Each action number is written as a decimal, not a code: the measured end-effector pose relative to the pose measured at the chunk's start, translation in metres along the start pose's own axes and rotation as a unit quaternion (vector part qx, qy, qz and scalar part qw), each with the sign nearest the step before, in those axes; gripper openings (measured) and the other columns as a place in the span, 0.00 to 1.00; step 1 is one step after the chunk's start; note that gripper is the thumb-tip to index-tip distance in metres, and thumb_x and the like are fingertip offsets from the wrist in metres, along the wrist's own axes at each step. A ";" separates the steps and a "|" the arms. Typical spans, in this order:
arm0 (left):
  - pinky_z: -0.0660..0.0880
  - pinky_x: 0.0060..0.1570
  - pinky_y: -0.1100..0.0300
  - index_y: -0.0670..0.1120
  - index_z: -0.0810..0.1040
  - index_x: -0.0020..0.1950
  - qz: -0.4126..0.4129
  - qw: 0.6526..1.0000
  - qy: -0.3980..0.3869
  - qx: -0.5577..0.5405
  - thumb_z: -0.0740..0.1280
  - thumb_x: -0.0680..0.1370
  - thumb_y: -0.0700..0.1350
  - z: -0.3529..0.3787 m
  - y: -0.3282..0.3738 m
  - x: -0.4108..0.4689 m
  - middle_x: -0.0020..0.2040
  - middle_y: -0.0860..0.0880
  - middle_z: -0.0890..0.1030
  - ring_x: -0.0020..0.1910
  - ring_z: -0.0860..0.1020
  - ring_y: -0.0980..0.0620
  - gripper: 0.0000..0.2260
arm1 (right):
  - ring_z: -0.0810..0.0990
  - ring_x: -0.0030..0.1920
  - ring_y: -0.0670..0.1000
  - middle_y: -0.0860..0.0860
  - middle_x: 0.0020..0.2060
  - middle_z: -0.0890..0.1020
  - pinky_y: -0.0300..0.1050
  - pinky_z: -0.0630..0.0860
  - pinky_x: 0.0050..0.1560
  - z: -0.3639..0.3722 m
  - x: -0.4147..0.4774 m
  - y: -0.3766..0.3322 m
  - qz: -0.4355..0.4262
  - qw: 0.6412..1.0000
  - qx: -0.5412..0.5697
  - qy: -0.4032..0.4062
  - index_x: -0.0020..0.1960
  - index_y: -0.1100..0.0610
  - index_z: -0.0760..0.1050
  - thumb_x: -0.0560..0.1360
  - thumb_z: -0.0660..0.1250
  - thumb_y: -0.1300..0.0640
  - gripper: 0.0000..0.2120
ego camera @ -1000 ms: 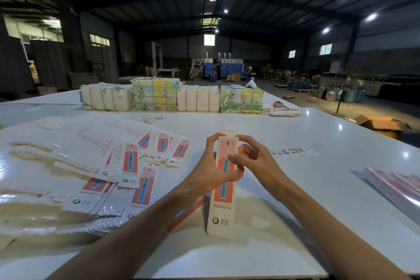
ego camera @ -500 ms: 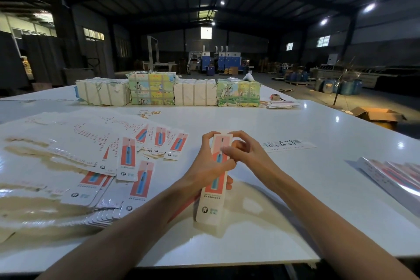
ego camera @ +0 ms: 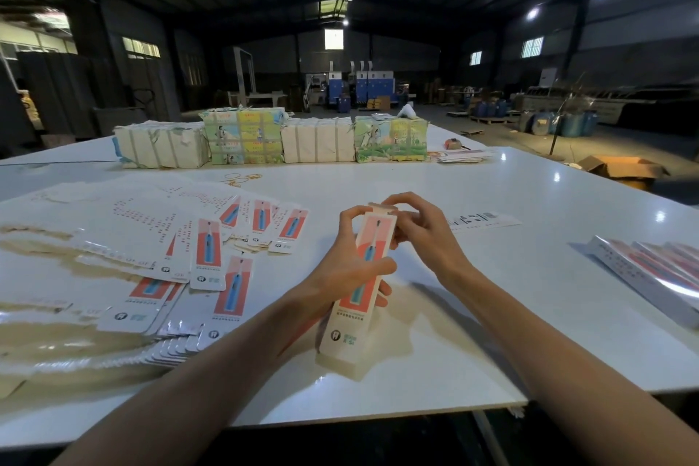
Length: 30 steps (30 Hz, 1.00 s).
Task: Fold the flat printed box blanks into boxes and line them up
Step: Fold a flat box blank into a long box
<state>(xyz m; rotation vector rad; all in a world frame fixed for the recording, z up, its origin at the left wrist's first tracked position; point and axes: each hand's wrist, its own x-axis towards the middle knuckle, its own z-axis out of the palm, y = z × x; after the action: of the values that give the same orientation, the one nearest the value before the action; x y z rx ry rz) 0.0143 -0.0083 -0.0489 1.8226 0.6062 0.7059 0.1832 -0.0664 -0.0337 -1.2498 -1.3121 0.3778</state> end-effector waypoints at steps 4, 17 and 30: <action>0.83 0.34 0.57 0.76 0.56 0.65 0.014 0.999 0.029 0.017 0.79 0.73 0.47 -0.005 -0.004 0.004 0.58 0.50 0.79 0.41 0.88 0.47 0.39 | 0.89 0.50 0.55 0.56 0.48 0.88 0.50 0.87 0.50 0.001 -0.003 -0.004 0.002 1.000 -0.001 -0.014 0.60 0.59 0.80 0.87 0.59 0.63 0.11; 0.84 0.33 0.55 0.76 0.54 0.68 0.028 0.999 -0.012 0.037 0.79 0.71 0.43 -0.010 -0.010 0.008 0.59 0.52 0.77 0.41 0.88 0.46 0.44 | 0.89 0.48 0.58 0.58 0.45 0.88 0.45 0.84 0.43 -0.005 0.000 -0.010 0.115 0.986 0.119 0.011 0.55 0.62 0.84 0.82 0.71 0.58 0.07; 0.84 0.34 0.55 0.72 0.59 0.70 0.010 0.998 -0.036 0.053 0.77 0.74 0.44 -0.004 -0.007 0.001 0.59 0.48 0.78 0.41 0.88 0.45 0.38 | 0.89 0.45 0.58 0.60 0.44 0.88 0.47 0.86 0.42 -0.014 0.002 -0.010 0.151 0.984 0.088 -0.030 0.51 0.63 0.86 0.80 0.69 0.66 0.07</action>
<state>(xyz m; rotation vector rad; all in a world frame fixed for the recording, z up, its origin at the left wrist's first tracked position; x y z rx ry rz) 0.0117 -0.0031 -0.0540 1.9457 0.5890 0.6281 0.1923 -0.0749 -0.0214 -1.2976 -1.1118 0.7358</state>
